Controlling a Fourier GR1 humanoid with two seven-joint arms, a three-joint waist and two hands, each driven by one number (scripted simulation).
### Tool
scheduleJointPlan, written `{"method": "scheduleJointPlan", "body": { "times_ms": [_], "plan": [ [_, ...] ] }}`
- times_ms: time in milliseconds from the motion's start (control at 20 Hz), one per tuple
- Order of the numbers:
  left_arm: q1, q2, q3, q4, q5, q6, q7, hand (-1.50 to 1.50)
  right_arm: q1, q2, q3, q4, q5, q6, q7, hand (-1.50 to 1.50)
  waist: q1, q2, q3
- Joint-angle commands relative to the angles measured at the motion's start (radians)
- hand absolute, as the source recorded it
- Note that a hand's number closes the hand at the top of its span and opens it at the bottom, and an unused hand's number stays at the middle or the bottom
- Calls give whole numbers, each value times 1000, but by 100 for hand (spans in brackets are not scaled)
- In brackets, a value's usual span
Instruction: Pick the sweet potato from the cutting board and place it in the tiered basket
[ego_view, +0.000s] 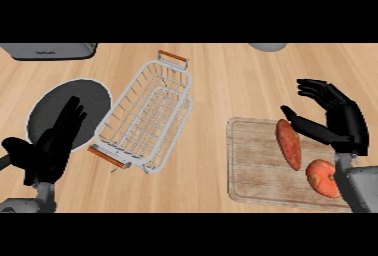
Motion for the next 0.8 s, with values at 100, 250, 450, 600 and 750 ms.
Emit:
{"method": "scheduleJointPlan", "body": {
  "times_ms": [100, 250, 450, 600, 750],
  "plan": [
    [-41, 33, 16, -29, 44, -75, 127, 0, 150, 6, 56, -140, 180, -142, -12, -150, 21, -4, 5],
    [-26, 25, 35, 25, 48, -84, 59, 0, 136, -148, 89, -245, 288, -123, 173, -150, 13, -7, 3],
    [-3, 25, 31, 36, 57, -98, 57, 0, 130, -365, 121, -283, 431, -21, 350, -150, 8, -10, -2],
    [-12, 20, 18, 28, 37, -86, 58, 0, 133, -502, 190, -361, 423, 191, 462, -150, 6, -12, -4],
    [-7, 43, 35, 17, 62, -114, 75, 0, 118, -568, 252, -415, 375, 364, 588, -150, 30, -8, -3]
  ]
}}
